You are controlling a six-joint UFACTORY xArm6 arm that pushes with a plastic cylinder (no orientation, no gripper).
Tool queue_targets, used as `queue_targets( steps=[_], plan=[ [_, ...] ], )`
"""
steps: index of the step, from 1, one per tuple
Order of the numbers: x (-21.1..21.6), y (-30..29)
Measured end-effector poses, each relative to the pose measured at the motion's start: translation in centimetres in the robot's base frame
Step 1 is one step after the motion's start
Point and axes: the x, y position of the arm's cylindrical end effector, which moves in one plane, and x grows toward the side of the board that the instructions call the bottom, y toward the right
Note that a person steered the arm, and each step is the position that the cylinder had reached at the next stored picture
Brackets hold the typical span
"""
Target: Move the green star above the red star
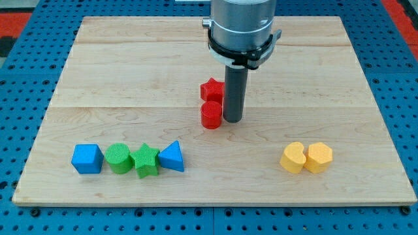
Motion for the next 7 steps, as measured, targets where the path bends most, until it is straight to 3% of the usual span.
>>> queue_targets(
  steps=[2,4,5,6,7],
  plan=[
    [4.3,-2.6],
    [14.1,-5.1],
    [12.2,-12.0],
    [7.3,-18.3],
    [3.6,-18.9]
  ],
)
